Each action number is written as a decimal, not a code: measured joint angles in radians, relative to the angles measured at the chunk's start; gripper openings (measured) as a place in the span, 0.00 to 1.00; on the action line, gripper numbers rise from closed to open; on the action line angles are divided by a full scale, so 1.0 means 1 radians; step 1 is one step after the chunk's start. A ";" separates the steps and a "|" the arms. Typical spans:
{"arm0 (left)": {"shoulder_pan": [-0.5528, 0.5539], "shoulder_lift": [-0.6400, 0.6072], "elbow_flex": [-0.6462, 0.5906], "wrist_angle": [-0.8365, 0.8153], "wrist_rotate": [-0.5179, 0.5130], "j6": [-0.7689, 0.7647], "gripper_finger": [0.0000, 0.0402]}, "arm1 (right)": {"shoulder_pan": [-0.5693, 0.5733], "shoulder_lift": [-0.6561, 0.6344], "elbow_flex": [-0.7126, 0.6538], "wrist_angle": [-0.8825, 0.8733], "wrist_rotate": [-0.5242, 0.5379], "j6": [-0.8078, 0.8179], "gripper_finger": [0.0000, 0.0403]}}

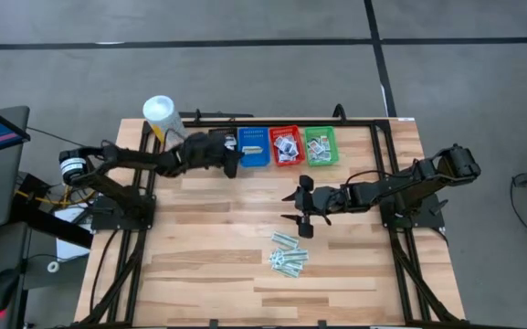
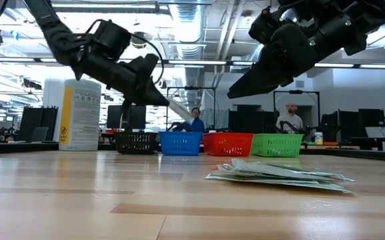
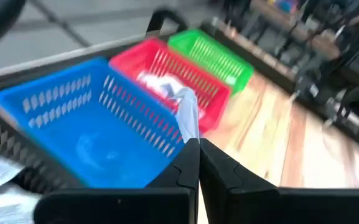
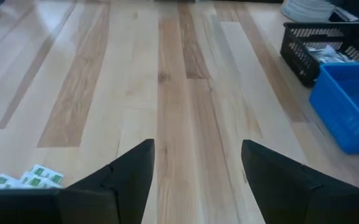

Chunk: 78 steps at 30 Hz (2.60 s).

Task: Pick & Place First Aid Supplies
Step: Put the green pad into the blue bin

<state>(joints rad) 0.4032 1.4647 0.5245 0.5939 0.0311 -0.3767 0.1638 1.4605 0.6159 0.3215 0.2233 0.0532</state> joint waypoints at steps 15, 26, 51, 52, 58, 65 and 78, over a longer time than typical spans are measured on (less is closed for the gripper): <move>0.111 -0.024 0.451 -0.814 0.109 0.297 0.01 | -0.001 0.000 0.000 0.002 -0.016 -0.008 0.58; 0.116 0.060 0.492 -0.846 0.178 0.304 0.01 | -0.001 0.000 0.000 0.002 -0.016 -0.011 0.58; 0.109 0.121 0.492 -0.844 0.212 0.346 0.02 | -0.001 0.000 0.000 0.001 -0.016 -0.010 0.58; 0.106 0.121 0.492 -0.838 0.200 0.347 0.02 | -0.001 0.000 0.000 0.001 -0.016 -0.011 0.58; 0.109 0.121 0.492 -0.809 0.170 0.347 0.03 | -0.001 0.000 0.000 0.001 -0.016 -0.026 0.58; 0.105 0.121 0.492 -0.807 0.171 0.282 0.04 | -0.001 0.000 0.000 0.001 -0.016 -0.026 0.58; -0.144 0.114 0.486 -0.810 0.182 0.363 0.03 | 0.048 0.000 0.000 -0.099 -0.049 -0.037 0.58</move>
<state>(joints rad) 0.2589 1.5787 1.0103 -0.2162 0.2134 -0.0140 0.2114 1.4605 0.6155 0.2223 0.1744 0.0166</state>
